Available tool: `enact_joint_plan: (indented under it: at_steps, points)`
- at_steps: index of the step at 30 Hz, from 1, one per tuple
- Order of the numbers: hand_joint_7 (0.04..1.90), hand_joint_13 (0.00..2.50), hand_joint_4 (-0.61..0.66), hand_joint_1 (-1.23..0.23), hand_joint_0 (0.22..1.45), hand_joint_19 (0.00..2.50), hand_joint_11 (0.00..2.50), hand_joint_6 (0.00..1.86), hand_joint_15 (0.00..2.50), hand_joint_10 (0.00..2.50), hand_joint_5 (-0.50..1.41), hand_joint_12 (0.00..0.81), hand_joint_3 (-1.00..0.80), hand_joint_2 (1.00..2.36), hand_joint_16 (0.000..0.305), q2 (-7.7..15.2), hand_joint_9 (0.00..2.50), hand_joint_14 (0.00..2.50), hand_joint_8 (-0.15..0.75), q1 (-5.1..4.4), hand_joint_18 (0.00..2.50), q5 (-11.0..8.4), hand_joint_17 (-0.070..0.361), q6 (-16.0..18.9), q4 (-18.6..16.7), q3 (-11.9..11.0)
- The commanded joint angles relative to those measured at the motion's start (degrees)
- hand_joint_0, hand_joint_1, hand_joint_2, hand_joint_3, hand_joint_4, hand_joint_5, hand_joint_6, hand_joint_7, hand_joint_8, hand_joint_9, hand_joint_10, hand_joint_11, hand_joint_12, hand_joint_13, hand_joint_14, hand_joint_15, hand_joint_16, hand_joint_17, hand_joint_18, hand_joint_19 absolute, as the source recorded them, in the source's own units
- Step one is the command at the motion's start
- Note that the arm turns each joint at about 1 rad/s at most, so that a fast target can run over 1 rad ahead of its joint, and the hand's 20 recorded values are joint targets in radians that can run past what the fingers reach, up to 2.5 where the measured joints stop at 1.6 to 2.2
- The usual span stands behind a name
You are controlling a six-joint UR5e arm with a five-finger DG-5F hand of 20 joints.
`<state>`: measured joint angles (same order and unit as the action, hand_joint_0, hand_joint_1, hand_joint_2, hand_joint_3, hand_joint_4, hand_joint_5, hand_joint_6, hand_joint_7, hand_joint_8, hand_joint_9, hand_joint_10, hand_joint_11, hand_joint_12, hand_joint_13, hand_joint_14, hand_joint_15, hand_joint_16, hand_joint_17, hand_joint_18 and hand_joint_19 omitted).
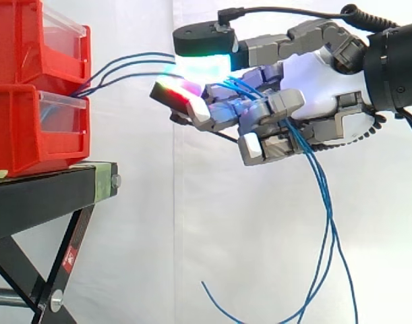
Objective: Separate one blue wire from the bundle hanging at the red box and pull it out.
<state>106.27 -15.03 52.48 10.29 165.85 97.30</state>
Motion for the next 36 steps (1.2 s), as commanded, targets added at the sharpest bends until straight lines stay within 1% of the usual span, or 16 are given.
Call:
enact_joint_plan:
  at_steps: [1, 2, 4, 6, 7, 8, 11, 16, 19, 24, 26, 27, 29, 32, 36]
  points:
    - [1.03, 0.72, 0.14, -1.03, 0.63, 1.28, 1.18, 0.83, 1.24, 0.01, -0.2, 0.353, -0.27, 1.02, 0.046, -0.01, 0.75, 1.65, 0.307, 0.0, 0.83, -0.01, 0.104, 0.0, 0.0, 0.0]
    - [1.01, 0.72, 0.14, -1.02, 0.62, 1.28, 1.18, 0.83, 1.22, 0.01, -0.2, 0.357, -0.33, 1.01, 0.046, -0.01, 0.76, 1.65, 0.314, 0.0, 0.83, -0.01, 0.104, 0.0, 0.0, 0.0]
    - [1.01, 0.74, 0.16, -0.93, 0.59, 1.28, 1.18, 0.83, 1.21, 0.01, -0.2, 0.356, -0.42, 1.01, 0.047, -0.01, 0.8, 1.65, 0.328, 0.0, 0.86, -0.01, 0.106, 0.0, 0.0, 0.0]
    - [1.0, 0.76, 0.17, -0.86, 0.57, 1.27, 1.18, 0.83, 1.19, 0.01, -0.19, 0.359, -0.47, 1.0, 0.048, -0.01, 0.82, 1.67, 0.336, 0.0, 0.89, -0.01, 0.109, 0.0, -0.09, 0.0]
    - [1.0, 0.78, 0.18, -0.8, 0.57, 1.27, 1.18, 0.83, 1.18, 0.01, -0.19, 0.364, -0.48, 1.0, 0.048, -0.01, 0.83, 1.68, 0.343, 0.0, 0.9, -0.01, 0.109, 0.0, -0.27, 0.0]
    - [1.0, 0.78, 0.18, -0.77, 0.57, 1.27, 1.17, 0.83, 1.18, 0.01, -0.19, 0.359, -0.48, 1.0, 0.048, -0.01, 0.84, 1.67, 0.34, 0.0, 0.91, -0.01, 0.109, 0.0, -0.35, 0.0]
    - [1.01, 0.81, 0.19, -0.74, 0.58, 1.26, 1.18, 0.82, 1.18, 0.01, -0.19, 0.358, -0.44, 1.0, 0.048, -0.01, 0.85, 1.66, 0.347, 0.0, 0.92, -0.1, 0.108, 0.0, -0.79, 0.0]
    - [1.03, 0.83, 0.18, -0.79, 0.62, 1.27, 1.18, 0.82, 1.2, 0.01, -0.18, 0.359, -0.34, 1.01, 0.047, -0.01, 0.87, 1.64, 0.342, 0.0, 0.95, -0.01, 0.106, -0.27, -0.88, 0.0]
    - [1.03, 0.83, 0.19, -0.8, 0.62, 1.27, 1.19, 0.84, 1.21, 0.01, -0.18, 0.353, -0.27, 1.02, 0.047, -0.01, 0.88, 1.62, 0.348, 0.0, 0.95, -0.01, 0.105, -0.27, -0.88, 0.0]
    - [1.03, 0.84, 0.16, -0.8, 0.61, 1.26, 1.2, 0.85, 1.21, 0.01, -0.18, 0.359, -0.2, 1.02, 0.048, -0.01, 0.88, 1.62, 0.347, 0.0, 0.95, -0.18, 0.107, -0.27, -0.88, 0.0]
    - [1.06, 0.84, 0.14, -0.83, 0.61, 1.27, 1.2, 0.85, 1.22, 0.01, -0.18, 0.36, -0.16, 1.03, 0.048, -0.01, 0.87, 1.62, 0.346, 0.0, 0.95, -0.18, 0.108, -0.27, -0.88, 0.0]
    - [1.05, 0.83, 0.15, -0.85, 0.61, 1.27, 1.2, 0.85, 1.23, 0.01, -0.19, 0.362, -0.14, 1.03, 0.048, -0.01, 0.87, 1.62, 0.345, 0.0, 0.94, -0.18, 0.107, -0.27, -0.88, 0.0]
    - [1.06, 0.81, 0.17, -0.88, 0.62, 1.27, 1.21, 0.86, 1.25, 0.01, -0.19, 0.36, -0.09, 1.03, 0.048, -0.01, 0.84, 1.61, 0.334, 0.0, 0.91, -0.1, 0.107, -0.27, -0.88, 0.0]
    - [1.06, 0.76, 0.16, -0.91, 0.61, 1.28, 1.2, 0.86, 1.24, 0.01, -0.2, 0.361, -0.02, 1.03, 0.047, -0.01, 0.79, 1.64, 0.321, 0.0, 0.87, -0.1, 0.107, -0.27, -0.88, 0.0]
    - [1.05, 0.7, 0.15, -0.93, 0.6, 1.28, 1.19, 0.86, 1.24, 0.01, -0.22, 0.364, -0.01, 1.03, 0.047, -0.01, 0.72, 1.65, 0.31, 0.0, 0.81, -0.01, 0.107, -0.27, -0.88, 0.0]
